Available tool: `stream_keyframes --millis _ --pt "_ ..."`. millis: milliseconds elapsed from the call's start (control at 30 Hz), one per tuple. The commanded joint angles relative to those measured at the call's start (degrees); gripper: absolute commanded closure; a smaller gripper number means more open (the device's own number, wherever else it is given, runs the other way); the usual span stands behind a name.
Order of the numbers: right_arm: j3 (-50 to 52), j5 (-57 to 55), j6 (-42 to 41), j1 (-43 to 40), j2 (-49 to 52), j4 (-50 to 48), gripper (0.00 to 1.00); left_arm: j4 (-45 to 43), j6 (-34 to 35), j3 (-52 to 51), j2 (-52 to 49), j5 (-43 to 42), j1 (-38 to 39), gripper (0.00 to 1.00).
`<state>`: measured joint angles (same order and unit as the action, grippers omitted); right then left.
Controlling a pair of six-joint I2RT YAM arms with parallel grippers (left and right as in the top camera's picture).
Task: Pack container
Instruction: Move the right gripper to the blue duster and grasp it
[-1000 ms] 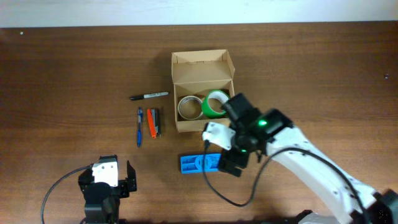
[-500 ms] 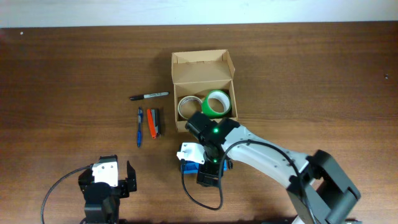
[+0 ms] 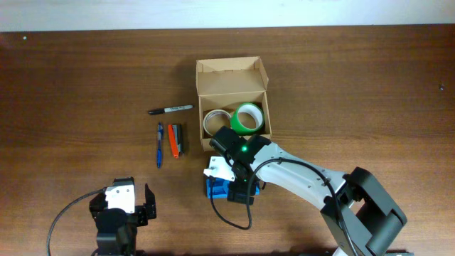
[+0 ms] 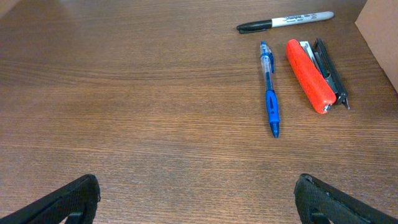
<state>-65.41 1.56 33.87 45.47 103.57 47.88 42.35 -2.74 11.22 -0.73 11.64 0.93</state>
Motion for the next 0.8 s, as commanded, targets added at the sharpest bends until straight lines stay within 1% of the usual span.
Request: stream_keyframes --millis 0,500,533,600,767 --pt "0.4 -2.7 0.2 0.3 0.4 -0.5 0.01 -0.1 0.6 -0.4 0.4 0.6 -0.3 0.0" --pt "0.4 1.6 0.2 0.3 1.9 -2.5 0.0 -0.1 0.6 -0.4 0.4 0.6 -0.3 0.01" --pt "0.4 1.9 0.2 0.3 1.9 -2.7 0.03 -0.1 0.6 -0.4 0.4 0.6 -0.3 0.0" --pt "0.4 3.1 0.2 0.3 1.9 -3.0 0.05 -0.1 0.6 -0.4 0.4 0.6 -0.3 0.0" --pt "0.6 4.3 0.2 0.3 2.0 -3.7 0.06 -0.1 0.6 -0.4 0.4 0.6 -0.3 0.01"
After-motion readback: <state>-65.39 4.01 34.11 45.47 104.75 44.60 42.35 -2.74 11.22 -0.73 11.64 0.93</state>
